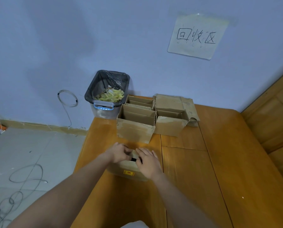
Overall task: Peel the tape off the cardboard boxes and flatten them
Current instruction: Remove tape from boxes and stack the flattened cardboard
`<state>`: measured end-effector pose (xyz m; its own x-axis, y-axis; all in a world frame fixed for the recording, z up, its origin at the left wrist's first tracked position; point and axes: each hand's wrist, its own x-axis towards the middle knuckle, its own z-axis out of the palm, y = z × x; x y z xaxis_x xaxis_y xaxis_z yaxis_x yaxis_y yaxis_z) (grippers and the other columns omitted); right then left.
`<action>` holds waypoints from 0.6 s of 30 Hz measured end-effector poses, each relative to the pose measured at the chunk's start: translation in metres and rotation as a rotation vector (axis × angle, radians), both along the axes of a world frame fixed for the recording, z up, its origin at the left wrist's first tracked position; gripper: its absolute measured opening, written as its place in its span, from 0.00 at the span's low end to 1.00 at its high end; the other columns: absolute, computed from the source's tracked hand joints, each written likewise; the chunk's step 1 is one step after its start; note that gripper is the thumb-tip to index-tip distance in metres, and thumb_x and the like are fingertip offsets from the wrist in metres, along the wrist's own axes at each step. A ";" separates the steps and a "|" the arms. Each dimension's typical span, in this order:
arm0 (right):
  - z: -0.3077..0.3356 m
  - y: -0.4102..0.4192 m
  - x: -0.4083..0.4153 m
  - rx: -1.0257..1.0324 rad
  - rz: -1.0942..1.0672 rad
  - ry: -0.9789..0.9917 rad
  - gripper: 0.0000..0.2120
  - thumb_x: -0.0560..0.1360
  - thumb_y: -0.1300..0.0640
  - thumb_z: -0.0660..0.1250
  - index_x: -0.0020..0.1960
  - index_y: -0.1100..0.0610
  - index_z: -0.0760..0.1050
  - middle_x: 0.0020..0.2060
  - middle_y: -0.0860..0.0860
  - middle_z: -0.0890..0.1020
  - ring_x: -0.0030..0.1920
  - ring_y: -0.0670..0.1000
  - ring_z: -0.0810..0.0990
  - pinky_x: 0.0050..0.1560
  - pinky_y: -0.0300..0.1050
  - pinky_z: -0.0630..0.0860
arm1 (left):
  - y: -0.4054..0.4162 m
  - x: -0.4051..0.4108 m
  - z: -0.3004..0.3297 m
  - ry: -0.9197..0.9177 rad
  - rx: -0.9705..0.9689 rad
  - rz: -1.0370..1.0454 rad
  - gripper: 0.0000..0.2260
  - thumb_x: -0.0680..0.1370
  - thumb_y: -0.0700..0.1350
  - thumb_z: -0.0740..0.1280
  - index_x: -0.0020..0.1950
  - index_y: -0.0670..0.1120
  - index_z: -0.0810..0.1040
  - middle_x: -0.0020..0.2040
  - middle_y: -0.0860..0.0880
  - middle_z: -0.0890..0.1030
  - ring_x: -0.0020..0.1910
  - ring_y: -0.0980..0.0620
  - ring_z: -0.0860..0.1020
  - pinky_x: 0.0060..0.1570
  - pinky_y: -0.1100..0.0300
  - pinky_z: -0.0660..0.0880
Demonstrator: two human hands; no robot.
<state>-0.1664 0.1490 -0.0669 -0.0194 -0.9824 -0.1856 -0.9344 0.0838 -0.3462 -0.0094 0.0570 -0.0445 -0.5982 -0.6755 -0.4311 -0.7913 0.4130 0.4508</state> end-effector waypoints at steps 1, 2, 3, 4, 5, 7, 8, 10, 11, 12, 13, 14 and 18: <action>0.000 0.003 0.001 -0.029 0.016 0.013 0.24 0.81 0.49 0.50 0.76 0.49 0.59 0.75 0.46 0.61 0.76 0.46 0.55 0.75 0.49 0.44 | -0.002 0.003 0.001 -0.031 0.023 -0.038 0.26 0.78 0.57 0.64 0.75 0.52 0.67 0.75 0.49 0.64 0.73 0.46 0.58 0.70 0.53 0.56; 0.000 0.007 0.003 -0.058 0.032 0.022 0.24 0.81 0.49 0.50 0.76 0.49 0.59 0.75 0.45 0.61 0.76 0.45 0.55 0.75 0.48 0.43 | -0.003 0.006 0.001 -0.054 0.043 -0.071 0.29 0.78 0.59 0.64 0.77 0.52 0.63 0.77 0.49 0.61 0.75 0.46 0.56 0.72 0.51 0.55; 0.000 0.011 0.004 -0.080 0.049 0.027 0.24 0.81 0.49 0.50 0.76 0.49 0.59 0.75 0.45 0.61 0.76 0.45 0.55 0.75 0.47 0.43 | -0.004 0.009 0.000 -0.068 0.056 -0.099 0.32 0.77 0.60 0.65 0.78 0.53 0.60 0.78 0.50 0.58 0.76 0.46 0.54 0.73 0.50 0.53; 0.000 0.014 0.006 -0.097 0.064 0.030 0.25 0.80 0.49 0.50 0.77 0.49 0.59 0.75 0.45 0.61 0.76 0.46 0.55 0.75 0.46 0.43 | -0.004 0.012 0.000 -0.073 0.066 -0.120 0.34 0.76 0.62 0.65 0.79 0.53 0.58 0.79 0.50 0.56 0.77 0.46 0.52 0.74 0.48 0.52; -0.001 0.018 0.008 -0.110 0.076 0.035 0.25 0.80 0.49 0.50 0.77 0.49 0.58 0.76 0.45 0.61 0.76 0.46 0.55 0.75 0.46 0.43 | -0.004 0.014 -0.001 -0.072 0.074 -0.135 0.37 0.75 0.63 0.66 0.79 0.53 0.56 0.79 0.51 0.54 0.77 0.47 0.50 0.74 0.48 0.50; -0.003 0.024 0.010 -0.132 0.082 0.050 0.25 0.80 0.49 0.50 0.77 0.49 0.57 0.76 0.45 0.60 0.76 0.46 0.54 0.74 0.44 0.42 | -0.002 0.016 -0.001 -0.067 0.074 -0.154 0.39 0.74 0.65 0.66 0.79 0.53 0.54 0.80 0.52 0.53 0.78 0.49 0.49 0.75 0.47 0.49; -0.003 0.027 0.011 -0.142 0.079 0.057 0.25 0.80 0.49 0.50 0.77 0.49 0.58 0.76 0.45 0.60 0.76 0.46 0.54 0.74 0.44 0.42 | -0.001 0.016 -0.001 -0.071 0.062 -0.164 0.40 0.74 0.65 0.66 0.80 0.53 0.53 0.80 0.53 0.52 0.78 0.49 0.49 0.75 0.48 0.49; -0.004 0.031 0.015 -0.166 0.079 0.068 0.25 0.80 0.50 0.49 0.76 0.51 0.60 0.76 0.47 0.61 0.76 0.47 0.55 0.75 0.45 0.43 | 0.001 0.017 -0.002 -0.084 0.021 -0.193 0.41 0.74 0.66 0.66 0.80 0.53 0.52 0.80 0.53 0.51 0.78 0.50 0.48 0.75 0.49 0.48; -0.004 0.034 0.017 -0.181 0.080 0.076 0.25 0.80 0.50 0.49 0.76 0.52 0.61 0.75 0.48 0.62 0.76 0.48 0.56 0.75 0.45 0.43 | 0.003 0.018 -0.002 -0.090 0.004 -0.206 0.41 0.74 0.66 0.66 0.80 0.53 0.50 0.80 0.53 0.50 0.78 0.50 0.47 0.75 0.49 0.47; -0.006 0.037 0.019 -0.191 0.082 0.086 0.25 0.80 0.50 0.48 0.76 0.53 0.61 0.75 0.48 0.63 0.76 0.48 0.56 0.75 0.46 0.43 | 0.004 0.019 -0.002 -0.101 -0.011 -0.217 0.43 0.73 0.67 0.66 0.80 0.54 0.49 0.80 0.53 0.49 0.78 0.50 0.46 0.75 0.48 0.46; -0.007 0.041 0.021 -0.188 0.090 0.102 0.26 0.80 0.49 0.47 0.76 0.53 0.61 0.76 0.49 0.62 0.77 0.49 0.54 0.74 0.46 0.41 | 0.007 0.020 -0.003 -0.122 -0.027 -0.227 0.45 0.72 0.68 0.66 0.80 0.53 0.46 0.80 0.53 0.46 0.78 0.49 0.43 0.75 0.48 0.43; -0.011 0.046 0.022 -0.174 0.107 0.121 0.26 0.80 0.49 0.47 0.76 0.54 0.60 0.76 0.49 0.59 0.77 0.49 0.51 0.74 0.47 0.38 | 0.011 0.022 -0.004 -0.151 -0.049 -0.239 0.49 0.70 0.69 0.67 0.80 0.53 0.43 0.80 0.52 0.42 0.78 0.48 0.41 0.75 0.46 0.40; -0.021 0.062 0.027 -0.140 0.086 0.167 0.26 0.82 0.48 0.47 0.78 0.54 0.55 0.78 0.49 0.49 0.76 0.49 0.39 0.72 0.54 0.32 | 0.026 0.022 -0.015 -0.187 -0.158 -0.263 0.55 0.67 0.71 0.68 0.79 0.53 0.36 0.79 0.50 0.36 0.77 0.47 0.34 0.73 0.46 0.34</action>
<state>-0.1394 0.2115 -0.0884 0.0461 -0.9977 -0.0489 -0.9813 -0.0361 -0.1890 0.0124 0.0833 -0.0598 -0.6809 -0.5764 -0.4519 -0.7117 0.6665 0.2222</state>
